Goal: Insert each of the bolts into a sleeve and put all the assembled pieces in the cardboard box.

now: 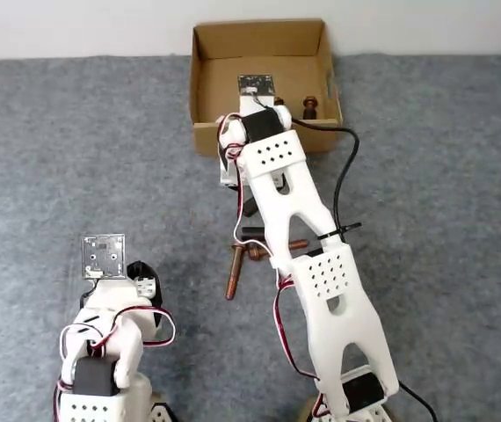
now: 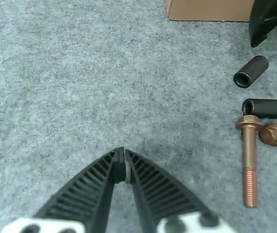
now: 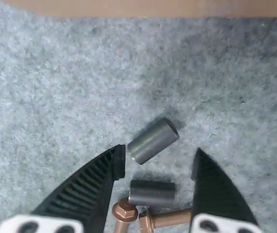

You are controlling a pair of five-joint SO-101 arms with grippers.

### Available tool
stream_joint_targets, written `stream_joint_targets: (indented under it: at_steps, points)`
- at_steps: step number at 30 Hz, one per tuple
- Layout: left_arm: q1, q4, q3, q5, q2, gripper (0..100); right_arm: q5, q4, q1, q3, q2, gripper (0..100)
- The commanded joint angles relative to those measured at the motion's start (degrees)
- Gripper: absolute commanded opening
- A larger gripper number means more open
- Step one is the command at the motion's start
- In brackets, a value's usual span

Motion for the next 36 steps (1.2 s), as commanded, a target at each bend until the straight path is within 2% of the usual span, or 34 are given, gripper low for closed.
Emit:
stream_joint_targets:
  at_steps: [1, 14, 26, 28, 33, 36]
  points:
    - [-0.4, -1.6, -0.1, -0.4, -0.3, 1, -0.6, 2.2, -0.6, -0.5, -1.7, 21.4]
    - [-0.4, -1.6, -0.1, -0.4, -0.3, 1, -2.6, -1.5, -0.3, -0.5, 6.8, 20.2]
    - [-0.4, -1.6, -0.1, -0.4, -0.3, 1, -2.6, -1.8, 2.8, -0.6, 9.4, 19.9]
    - [-0.4, -1.6, -0.1, -0.4, -0.3, 1, -2.6, -1.9, 2.9, -0.5, 9.4, 17.0]
    - [-0.4, -1.6, -0.1, -0.4, -0.3, 1, -2.4, -1.9, 2.9, -0.4, 9.4, 1.1]
    - [-0.4, -1.6, -0.1, -0.4, -0.3, 1, -2.4, -1.7, 2.9, -0.6, 9.1, 1.0]
